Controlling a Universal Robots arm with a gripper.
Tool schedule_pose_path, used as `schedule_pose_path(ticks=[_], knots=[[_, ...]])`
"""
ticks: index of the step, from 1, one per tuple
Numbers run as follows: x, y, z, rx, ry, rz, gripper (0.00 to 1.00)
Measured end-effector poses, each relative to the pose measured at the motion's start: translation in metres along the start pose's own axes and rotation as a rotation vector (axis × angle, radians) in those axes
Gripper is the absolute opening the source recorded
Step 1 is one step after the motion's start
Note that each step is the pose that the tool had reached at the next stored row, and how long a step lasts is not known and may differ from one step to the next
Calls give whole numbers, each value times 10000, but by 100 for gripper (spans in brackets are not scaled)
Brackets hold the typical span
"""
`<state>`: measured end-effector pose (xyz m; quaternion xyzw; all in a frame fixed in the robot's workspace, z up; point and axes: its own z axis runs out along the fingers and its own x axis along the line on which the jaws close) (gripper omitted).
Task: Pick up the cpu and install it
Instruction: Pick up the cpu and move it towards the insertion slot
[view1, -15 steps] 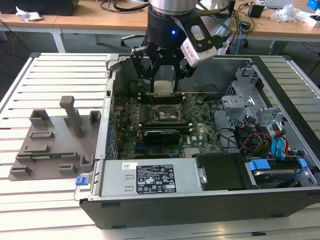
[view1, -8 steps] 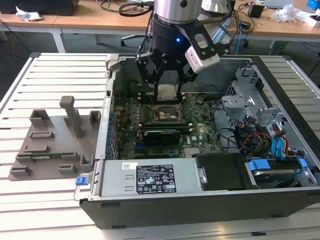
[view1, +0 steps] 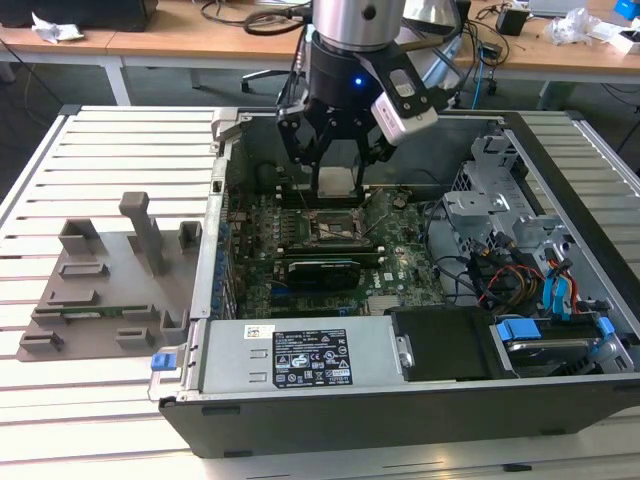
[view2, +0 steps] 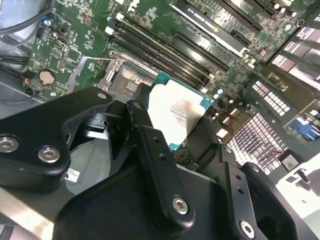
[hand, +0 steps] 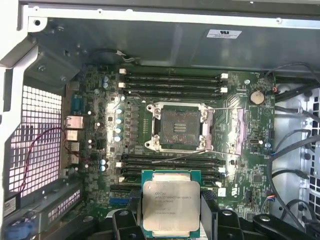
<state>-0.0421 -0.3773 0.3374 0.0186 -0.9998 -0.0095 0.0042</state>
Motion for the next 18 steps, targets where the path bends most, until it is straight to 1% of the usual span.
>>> schedule_pose_path(ticks=[7, 11, 18], knots=[[-27, 17, 66, 1, 1, 1, 55], [-40, 18, 132, 0, 0, -1, 55], [-60, 24, 217, 2, 1, -1, 55]])
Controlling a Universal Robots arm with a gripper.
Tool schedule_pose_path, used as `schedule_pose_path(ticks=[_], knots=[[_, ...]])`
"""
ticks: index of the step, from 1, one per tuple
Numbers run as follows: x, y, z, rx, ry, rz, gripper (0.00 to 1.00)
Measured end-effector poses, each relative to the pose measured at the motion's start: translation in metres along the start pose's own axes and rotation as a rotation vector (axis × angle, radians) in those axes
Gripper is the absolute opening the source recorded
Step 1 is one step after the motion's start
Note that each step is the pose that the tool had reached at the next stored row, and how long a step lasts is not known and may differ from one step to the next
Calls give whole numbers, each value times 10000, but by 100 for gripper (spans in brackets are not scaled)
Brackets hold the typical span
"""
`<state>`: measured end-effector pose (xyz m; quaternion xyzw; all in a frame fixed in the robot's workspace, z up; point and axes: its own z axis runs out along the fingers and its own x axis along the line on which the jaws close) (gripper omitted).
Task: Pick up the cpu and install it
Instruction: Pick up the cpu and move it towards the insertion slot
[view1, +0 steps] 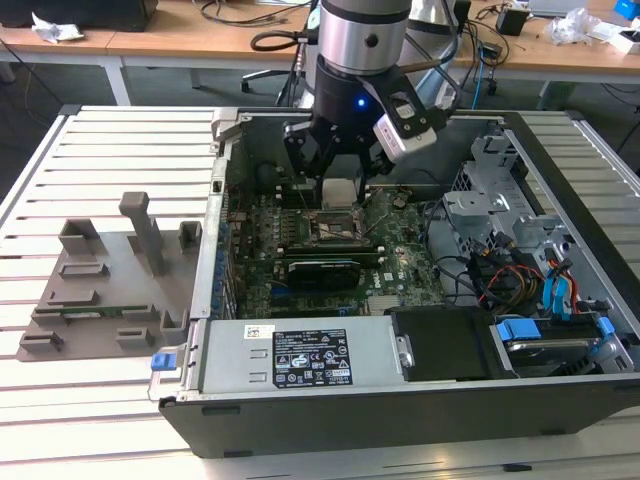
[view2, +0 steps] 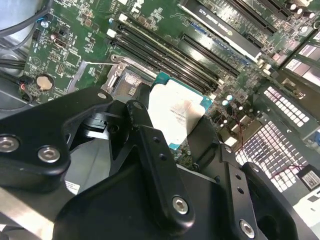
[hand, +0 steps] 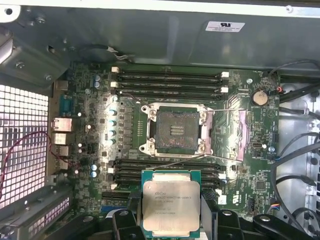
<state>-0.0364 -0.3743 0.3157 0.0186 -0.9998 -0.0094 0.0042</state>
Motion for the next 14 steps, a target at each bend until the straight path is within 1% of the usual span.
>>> schedule_pose_path(ticks=[14], knots=[[-35, 14, 145, -2, -1, 0, 55]])
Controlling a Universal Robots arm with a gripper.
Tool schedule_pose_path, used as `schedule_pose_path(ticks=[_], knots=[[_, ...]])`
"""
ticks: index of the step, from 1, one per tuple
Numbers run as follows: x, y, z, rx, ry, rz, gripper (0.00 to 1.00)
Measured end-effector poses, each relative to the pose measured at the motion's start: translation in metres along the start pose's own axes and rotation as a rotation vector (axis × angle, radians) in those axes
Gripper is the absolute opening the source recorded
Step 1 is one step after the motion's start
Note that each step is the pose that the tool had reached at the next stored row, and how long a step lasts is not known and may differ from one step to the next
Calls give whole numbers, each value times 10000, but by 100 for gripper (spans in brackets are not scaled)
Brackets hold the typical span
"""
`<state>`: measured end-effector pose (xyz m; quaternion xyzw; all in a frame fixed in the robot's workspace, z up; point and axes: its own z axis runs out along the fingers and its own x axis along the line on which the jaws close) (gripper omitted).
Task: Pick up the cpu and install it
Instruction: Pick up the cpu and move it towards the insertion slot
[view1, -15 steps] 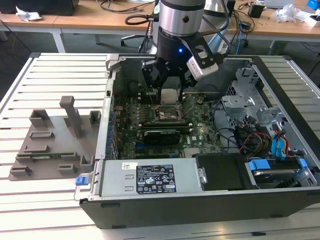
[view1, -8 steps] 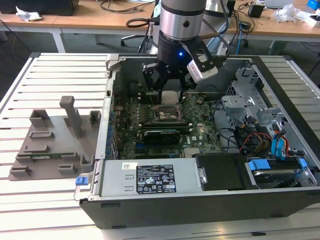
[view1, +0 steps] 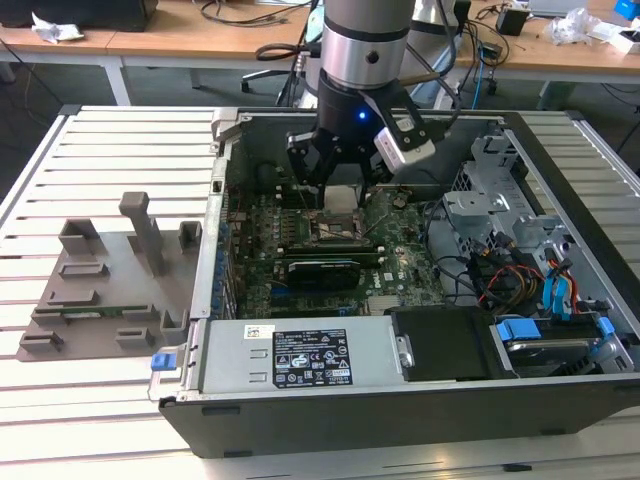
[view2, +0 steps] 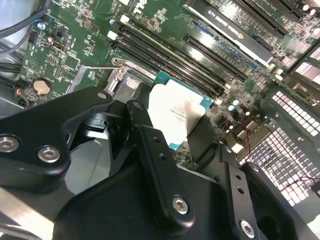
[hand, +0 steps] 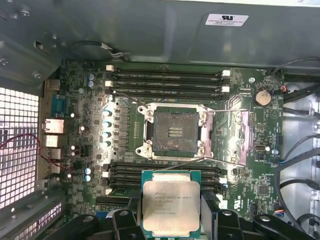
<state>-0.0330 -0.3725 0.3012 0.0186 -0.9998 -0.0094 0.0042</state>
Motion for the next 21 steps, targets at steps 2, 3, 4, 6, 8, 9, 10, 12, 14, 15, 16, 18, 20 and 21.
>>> schedule_pose_path(ticks=[2, 3, 4, 6, 8, 9, 10, 12, 14, 15, 16, 18, 20, 21], knots=[[-7, 3, 23, 0, 0, 0, 55], [-11, 8, 36, 3, 0, 1, 55], [-18, 20, 51, 12, 1, 0, 55], [-25, 41, 69, 25, 1, 0, 55], [-37, 81, 91, 31, 1, 1, 55], [-43, 99, 102, 34, 1, 0, 55], [-53, 129, 118, 42, 1, 0, 55], [-58, 154, 130, 57, 2, 0, 55], [-61, 187, 143, 72, 3, 0, 55], [-62, 199, 150, 76, 3, 0, 55], [-62, 210, 159, 78, 3, 0, 55], [-63, 222, 174, 77, 2, 1, 55], [-63, 227, 192, 79, 3, 0, 55], [-63, 227, 194, 81, 4, 1, 55]])
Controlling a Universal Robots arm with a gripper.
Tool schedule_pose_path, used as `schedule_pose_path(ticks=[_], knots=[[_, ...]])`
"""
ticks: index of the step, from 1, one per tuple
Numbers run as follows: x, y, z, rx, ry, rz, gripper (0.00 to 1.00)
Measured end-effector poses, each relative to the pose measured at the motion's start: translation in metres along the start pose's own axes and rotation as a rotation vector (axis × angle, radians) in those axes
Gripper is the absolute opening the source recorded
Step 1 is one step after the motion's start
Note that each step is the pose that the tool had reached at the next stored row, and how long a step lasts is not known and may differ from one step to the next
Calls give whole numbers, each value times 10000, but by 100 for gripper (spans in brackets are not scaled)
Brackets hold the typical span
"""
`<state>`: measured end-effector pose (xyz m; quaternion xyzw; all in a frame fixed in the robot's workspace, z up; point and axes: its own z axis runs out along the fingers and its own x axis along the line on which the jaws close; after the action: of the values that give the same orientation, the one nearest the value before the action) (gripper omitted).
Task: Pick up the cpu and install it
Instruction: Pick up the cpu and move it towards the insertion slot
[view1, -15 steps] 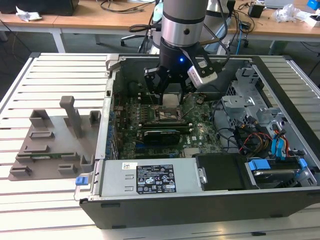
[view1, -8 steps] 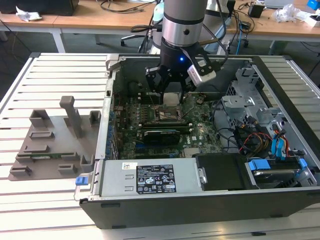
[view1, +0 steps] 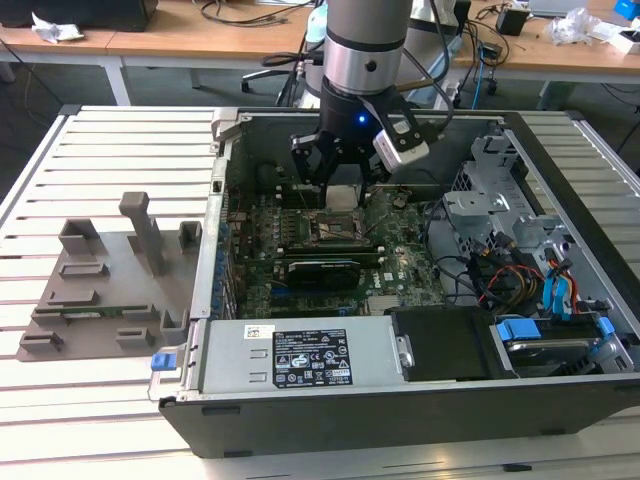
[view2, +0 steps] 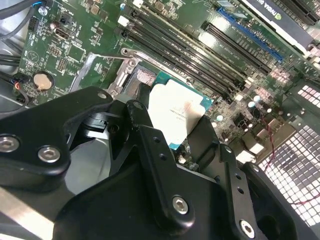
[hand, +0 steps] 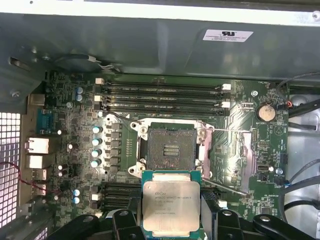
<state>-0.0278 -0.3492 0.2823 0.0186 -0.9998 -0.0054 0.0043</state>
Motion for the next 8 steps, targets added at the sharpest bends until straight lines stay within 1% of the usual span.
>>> schedule_pose_path(ticks=[8], knots=[[0, 0, 4, -2, -1, 0, 55]])
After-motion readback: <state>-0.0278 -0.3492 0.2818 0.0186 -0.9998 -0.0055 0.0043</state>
